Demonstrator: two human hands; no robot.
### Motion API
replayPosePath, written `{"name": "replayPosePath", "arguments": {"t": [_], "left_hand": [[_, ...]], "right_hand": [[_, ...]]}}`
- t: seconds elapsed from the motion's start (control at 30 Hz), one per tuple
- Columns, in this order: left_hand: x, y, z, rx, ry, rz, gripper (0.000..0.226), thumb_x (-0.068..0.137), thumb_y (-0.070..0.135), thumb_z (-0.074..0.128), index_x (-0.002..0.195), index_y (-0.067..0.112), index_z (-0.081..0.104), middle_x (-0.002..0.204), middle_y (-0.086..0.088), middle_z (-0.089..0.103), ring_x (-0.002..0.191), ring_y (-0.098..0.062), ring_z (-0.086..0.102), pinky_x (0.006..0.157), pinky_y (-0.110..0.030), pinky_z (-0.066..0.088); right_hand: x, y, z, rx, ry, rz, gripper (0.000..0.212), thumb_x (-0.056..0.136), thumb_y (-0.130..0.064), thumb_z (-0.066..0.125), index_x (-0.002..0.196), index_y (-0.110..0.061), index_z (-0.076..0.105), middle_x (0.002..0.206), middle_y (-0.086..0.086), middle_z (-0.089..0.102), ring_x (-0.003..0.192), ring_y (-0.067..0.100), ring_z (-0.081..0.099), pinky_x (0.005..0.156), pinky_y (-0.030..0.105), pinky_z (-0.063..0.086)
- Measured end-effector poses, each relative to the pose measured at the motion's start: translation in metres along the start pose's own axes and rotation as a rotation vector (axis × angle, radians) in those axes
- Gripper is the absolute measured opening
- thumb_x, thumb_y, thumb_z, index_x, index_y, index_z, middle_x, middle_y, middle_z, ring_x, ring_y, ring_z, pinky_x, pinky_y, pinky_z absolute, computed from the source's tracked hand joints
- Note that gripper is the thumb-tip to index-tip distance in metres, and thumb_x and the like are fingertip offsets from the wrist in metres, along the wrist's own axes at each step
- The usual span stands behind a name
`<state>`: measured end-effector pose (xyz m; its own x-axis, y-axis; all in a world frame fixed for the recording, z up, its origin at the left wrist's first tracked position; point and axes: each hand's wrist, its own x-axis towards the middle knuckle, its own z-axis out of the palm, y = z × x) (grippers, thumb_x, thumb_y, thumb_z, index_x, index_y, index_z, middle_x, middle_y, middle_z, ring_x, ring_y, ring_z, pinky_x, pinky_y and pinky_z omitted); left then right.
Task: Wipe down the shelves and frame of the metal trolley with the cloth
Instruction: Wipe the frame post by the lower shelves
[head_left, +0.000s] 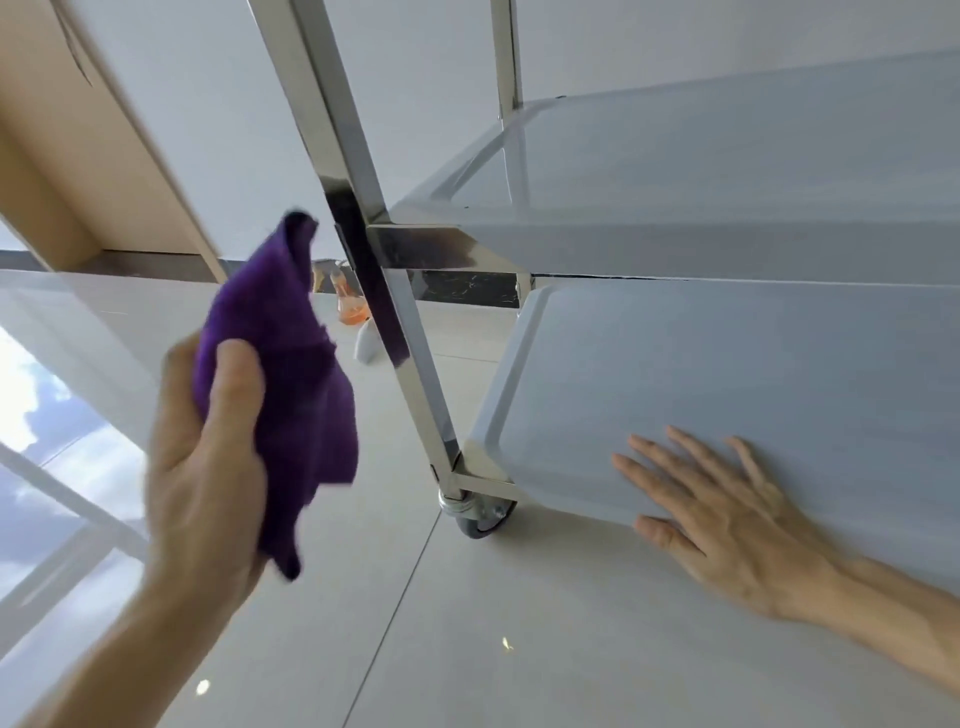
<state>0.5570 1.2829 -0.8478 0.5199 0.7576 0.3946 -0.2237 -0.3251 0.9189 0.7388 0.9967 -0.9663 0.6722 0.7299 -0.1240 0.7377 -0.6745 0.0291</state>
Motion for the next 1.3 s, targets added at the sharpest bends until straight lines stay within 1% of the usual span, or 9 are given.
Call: {"name": "replayPosePath", "arguments": {"t": [0.07,0.13,0.27,0.47,0.8,0.97,1.1,1.17,1.3], "left_hand": [[0.005,-0.002,0.03,0.001,-0.043,0.101,0.022,0.099,0.044,0.049,0.12,0.041,0.053,0.104,0.004,0.066,0.083,-0.031,0.065,0.056,-0.044,0.052],[0.008,-0.011,0.061,0.022,-0.107,0.14,0.038,0.1,0.031,0.048,0.137,0.03,0.04,0.12,-0.006,0.062,0.096,-0.039,0.064,0.071,-0.051,0.056],[0.019,-0.037,0.095,0.149,-0.038,0.209,0.055,0.099,0.016,0.049,0.148,0.009,0.025,0.143,-0.019,0.041,0.129,-0.037,0.043,0.105,-0.057,0.04],[0.012,-0.08,0.118,0.225,0.113,0.206,0.059,0.1,0.02,0.05,0.151,0.009,0.021,0.143,0.004,0.035,0.133,-0.018,0.036,0.113,-0.045,0.033],[-0.013,-0.149,0.124,0.334,-0.078,0.004,0.066,0.093,0.016,0.055,0.149,0.009,0.021,0.13,0.005,0.038,0.121,-0.023,0.04,0.107,-0.052,0.037],[-0.025,-0.15,0.11,0.305,-0.169,-0.083,0.055,0.099,0.022,0.049,0.148,0.018,0.027,0.133,0.0,0.045,0.119,-0.022,0.052,0.104,-0.051,0.043],[-0.034,-0.129,0.09,0.174,-0.228,-0.228,0.032,0.105,0.022,0.04,0.132,0.039,0.039,0.106,-0.013,0.063,0.07,-0.038,0.068,0.056,-0.048,0.057],[-0.044,-0.114,0.081,0.108,-0.238,-0.263,0.027,0.105,0.021,0.039,0.121,0.041,0.047,0.089,-0.001,0.068,0.058,-0.03,0.068,0.04,-0.037,0.05],[-0.064,-0.087,0.067,0.094,-0.375,-0.216,0.029,0.105,0.02,0.045,0.107,0.044,0.061,0.091,0.01,0.071,0.077,-0.008,0.069,0.062,-0.02,0.053]], "right_hand": [[-0.001,0.0,-0.001,-0.019,-0.001,-0.013,0.07,0.091,-0.066,-0.008,0.155,-0.044,0.011,0.163,-0.018,0.006,0.153,0.02,0.007,0.119,0.059,0.018],[-0.001,-0.001,-0.004,-0.021,-0.01,0.008,0.07,0.097,-0.062,0.001,0.153,-0.036,0.032,0.16,-0.012,0.03,0.148,0.024,0.028,0.112,0.061,0.032],[-0.002,-0.001,-0.003,-0.041,0.006,-0.007,0.069,0.095,-0.062,0.0,0.155,-0.037,0.021,0.162,-0.015,0.017,0.152,0.023,0.018,0.117,0.059,0.023],[0.004,-0.002,-0.005,-0.097,0.054,0.037,0.061,0.098,-0.051,0.023,0.145,-0.022,0.051,0.148,-0.001,0.052,0.135,0.031,0.05,0.098,0.065,0.046],[0.019,0.013,-0.004,-0.064,0.013,0.046,0.066,0.097,-0.054,0.016,0.149,-0.025,0.044,0.155,-0.002,0.043,0.142,0.032,0.041,0.105,0.067,0.038],[0.024,0.018,0.002,-0.026,0.009,0.038,0.075,0.088,-0.063,-0.01,0.157,-0.038,0.007,0.165,-0.014,0.005,0.154,0.021,0.005,0.119,0.059,0.013],[0.025,0.023,0.005,0.009,-0.016,0.036,0.076,0.077,-0.071,-0.02,0.15,-0.048,-0.018,0.162,-0.022,-0.019,0.151,0.013,-0.018,0.121,0.055,-0.002],[0.027,0.026,0.003,0.049,-0.043,0.037,0.08,0.075,-0.079,-0.016,0.15,-0.05,-0.017,0.161,-0.023,-0.02,0.15,0.01,-0.022,0.121,0.054,-0.007],[0.03,0.026,-0.011,0.217,-0.066,0.029,0.092,0.07,-0.088,-0.001,0.153,-0.049,0.006,0.164,-0.023,-0.006,0.15,0.005,-0.017,0.122,0.049,-0.007]]}}
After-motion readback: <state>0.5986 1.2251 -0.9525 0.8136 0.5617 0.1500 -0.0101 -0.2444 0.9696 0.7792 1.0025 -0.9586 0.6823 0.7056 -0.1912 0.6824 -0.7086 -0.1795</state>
